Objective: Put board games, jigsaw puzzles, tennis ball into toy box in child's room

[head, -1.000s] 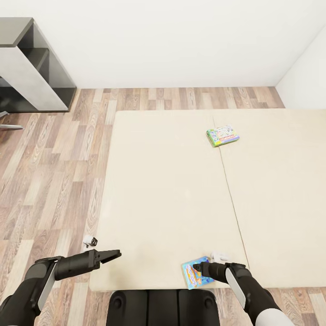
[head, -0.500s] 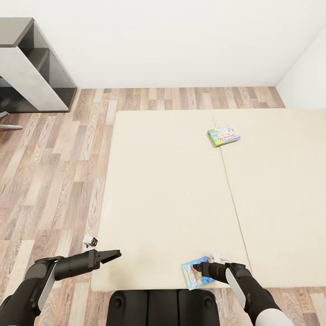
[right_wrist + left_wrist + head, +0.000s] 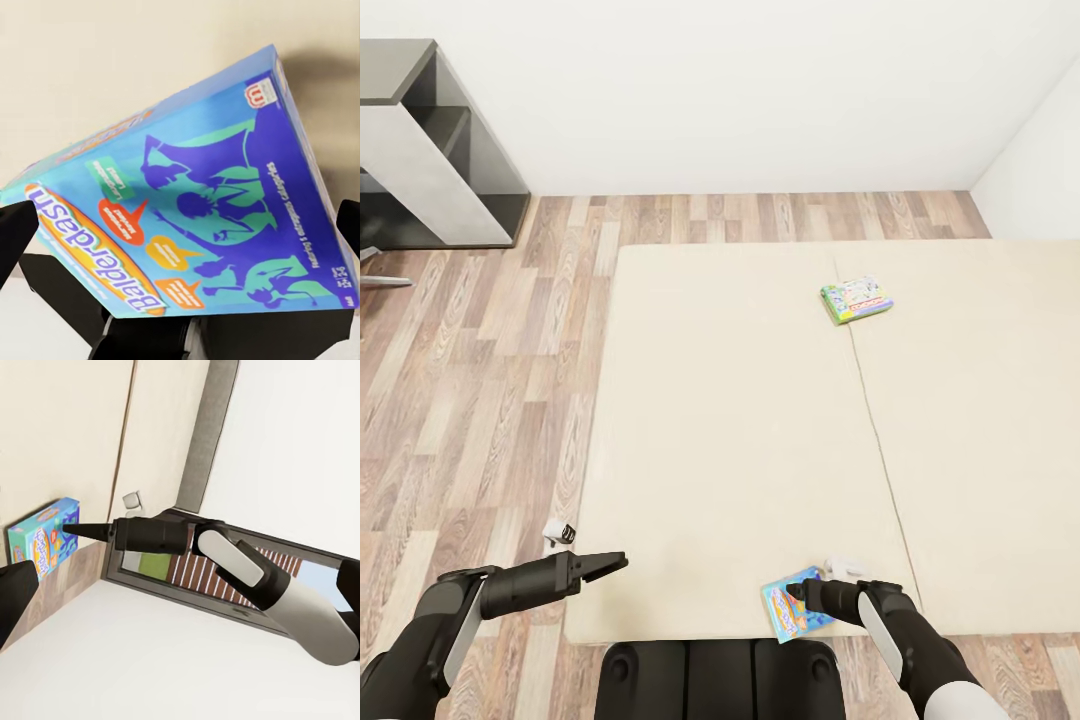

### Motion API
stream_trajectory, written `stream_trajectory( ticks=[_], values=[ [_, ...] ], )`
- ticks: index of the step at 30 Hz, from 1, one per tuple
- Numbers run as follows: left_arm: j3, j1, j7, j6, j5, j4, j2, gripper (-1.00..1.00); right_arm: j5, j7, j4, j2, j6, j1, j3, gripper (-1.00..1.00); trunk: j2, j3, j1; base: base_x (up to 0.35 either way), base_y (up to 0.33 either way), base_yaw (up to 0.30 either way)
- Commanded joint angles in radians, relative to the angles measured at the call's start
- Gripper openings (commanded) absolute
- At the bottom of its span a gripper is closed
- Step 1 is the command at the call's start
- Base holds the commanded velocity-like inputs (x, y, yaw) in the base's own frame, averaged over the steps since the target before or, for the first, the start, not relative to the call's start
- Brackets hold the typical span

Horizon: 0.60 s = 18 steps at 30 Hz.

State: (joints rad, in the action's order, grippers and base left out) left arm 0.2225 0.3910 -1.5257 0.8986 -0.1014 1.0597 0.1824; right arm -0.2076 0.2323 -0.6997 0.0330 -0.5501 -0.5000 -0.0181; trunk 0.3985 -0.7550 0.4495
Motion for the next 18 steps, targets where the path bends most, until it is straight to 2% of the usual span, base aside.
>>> stream_trajectory(
  ticks=[1,18],
  values=[
    [0.0,0.0,-0.004,0.011,0.0,0.0,0.0,1.0,-0.006,-0.001,-0.001,0.001,-0.005,0.0,-0.002,1.0,0.001,-0.001,0.001,0.0,0.009,0.0],
    [0.0,0.0,-0.004,0.011,0.0,0.0,0.0,1.0,-0.004,-0.002,-0.001,0.0,-0.005,0.0,-0.002,1.0,0.001,-0.001,0.001,0.0,0.03,0.0]
  ],
)
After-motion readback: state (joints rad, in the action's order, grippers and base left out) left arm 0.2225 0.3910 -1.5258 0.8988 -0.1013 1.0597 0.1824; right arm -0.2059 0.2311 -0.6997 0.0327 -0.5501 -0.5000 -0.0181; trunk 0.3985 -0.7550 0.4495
